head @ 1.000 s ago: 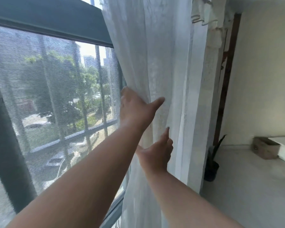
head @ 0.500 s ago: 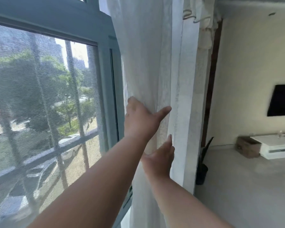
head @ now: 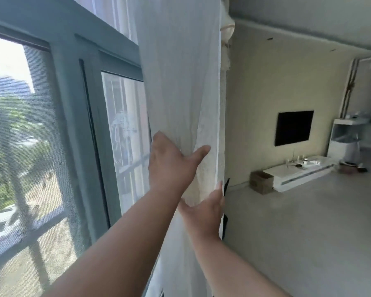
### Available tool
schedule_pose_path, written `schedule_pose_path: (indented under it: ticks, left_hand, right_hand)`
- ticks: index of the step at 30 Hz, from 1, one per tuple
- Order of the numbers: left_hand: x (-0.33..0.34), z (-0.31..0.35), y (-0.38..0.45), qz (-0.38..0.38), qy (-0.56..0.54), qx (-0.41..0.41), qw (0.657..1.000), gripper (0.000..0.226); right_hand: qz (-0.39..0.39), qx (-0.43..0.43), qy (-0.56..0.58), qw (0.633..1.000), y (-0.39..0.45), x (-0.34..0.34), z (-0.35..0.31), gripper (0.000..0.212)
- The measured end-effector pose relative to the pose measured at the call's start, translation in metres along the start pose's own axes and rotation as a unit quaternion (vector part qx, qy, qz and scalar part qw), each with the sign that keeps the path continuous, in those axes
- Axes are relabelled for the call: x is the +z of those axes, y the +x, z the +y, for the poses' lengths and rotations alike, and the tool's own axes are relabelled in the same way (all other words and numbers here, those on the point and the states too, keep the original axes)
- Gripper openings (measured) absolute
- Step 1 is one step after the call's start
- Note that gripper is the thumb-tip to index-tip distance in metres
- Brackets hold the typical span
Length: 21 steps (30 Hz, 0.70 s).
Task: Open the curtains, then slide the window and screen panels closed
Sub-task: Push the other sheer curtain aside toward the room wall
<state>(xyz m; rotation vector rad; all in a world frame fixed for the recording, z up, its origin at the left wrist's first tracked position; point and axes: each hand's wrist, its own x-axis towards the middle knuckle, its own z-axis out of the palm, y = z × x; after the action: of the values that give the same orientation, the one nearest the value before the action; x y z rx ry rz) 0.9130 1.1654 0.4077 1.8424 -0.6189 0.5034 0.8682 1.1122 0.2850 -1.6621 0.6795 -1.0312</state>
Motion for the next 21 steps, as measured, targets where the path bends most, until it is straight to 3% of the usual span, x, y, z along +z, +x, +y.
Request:
schedule_pose_path:
  ticks: [10,17,21]
  left_hand:
    - [0.046,-0.015,0.042,-0.004,-0.025,0.003,1.0,0.094]
    - [0.107,-0.025,0.084,-0.013,0.005,-0.023,1.0,0.105]
    - [0.15,-0.03,0.117,-0.005,0.011,-0.039,0.999,0.101]
  right_hand:
    - [0.018,0.004,-0.016,1.0,0.048,0.011,0.012,0.154]
    - [0.005,0.021,-0.024,0.999,0.125,0.02,0.035,0.157]
    - [-0.017,0.012,-0.028,0.999,0.178,0.026,0.052,0.152]
